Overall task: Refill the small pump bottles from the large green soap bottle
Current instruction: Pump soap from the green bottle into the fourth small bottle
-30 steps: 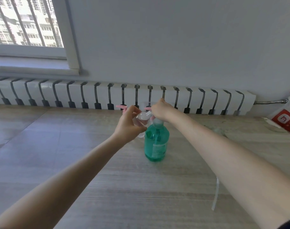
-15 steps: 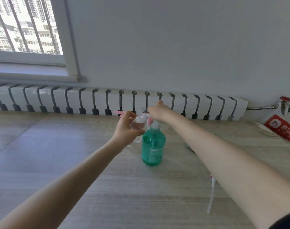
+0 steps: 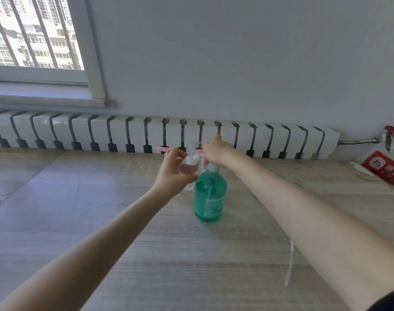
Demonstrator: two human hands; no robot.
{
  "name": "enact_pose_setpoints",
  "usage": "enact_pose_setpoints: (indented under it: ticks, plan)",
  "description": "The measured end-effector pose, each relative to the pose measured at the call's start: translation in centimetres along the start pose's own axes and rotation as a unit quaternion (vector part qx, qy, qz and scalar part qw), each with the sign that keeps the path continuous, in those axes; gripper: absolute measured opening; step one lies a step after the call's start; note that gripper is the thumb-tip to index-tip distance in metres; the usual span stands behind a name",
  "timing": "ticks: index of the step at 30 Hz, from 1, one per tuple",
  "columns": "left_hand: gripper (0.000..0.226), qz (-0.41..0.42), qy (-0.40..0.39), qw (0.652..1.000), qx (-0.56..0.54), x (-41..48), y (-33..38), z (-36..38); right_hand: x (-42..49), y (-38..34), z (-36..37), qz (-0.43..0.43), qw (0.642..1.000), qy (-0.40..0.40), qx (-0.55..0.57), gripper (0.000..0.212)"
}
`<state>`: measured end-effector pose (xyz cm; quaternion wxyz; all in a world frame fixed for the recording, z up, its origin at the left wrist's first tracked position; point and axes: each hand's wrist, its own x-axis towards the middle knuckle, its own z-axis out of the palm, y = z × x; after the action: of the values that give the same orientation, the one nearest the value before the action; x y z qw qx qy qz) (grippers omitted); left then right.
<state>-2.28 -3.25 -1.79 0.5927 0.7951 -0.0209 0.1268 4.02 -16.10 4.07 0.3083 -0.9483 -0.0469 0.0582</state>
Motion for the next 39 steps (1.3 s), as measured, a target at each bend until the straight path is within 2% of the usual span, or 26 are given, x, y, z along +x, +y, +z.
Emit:
enact_pose_setpoints:
  ticks: [5,21,29,35,39]
  plan:
    - [0.046,-0.004,-0.004,1.0,-0.003,0.0,-0.5,-0.1,-0.1,0.0,0.9,0.013,0.999,-0.039,0.024,0.061]
    - [0.043,-0.028,0.002,0.999,-0.032,-0.7,0.0,-0.1,-0.9,-0.5,-0.4,-0.003,0.998,0.001,0.059,0.057]
    - [0.044,-0.027,0.0,0.999,-0.029,-0.8,0.3,0.0,-0.6,-0.4,-0.2,-0.005,0.998,-0.006,0.055,0.057]
    - [0.043,-0.029,-0.004,0.999,-0.027,-0.9,0.3,0.1,-0.1,-0.3,0.1,-0.01,0.999,0.007,0.046,0.049]
    - [0.044,-0.034,-0.006,0.999,-0.032,-1.0,0.1,0.1,0.0,-0.1,0.6,-0.005,0.998,-0.025,0.06,0.054]
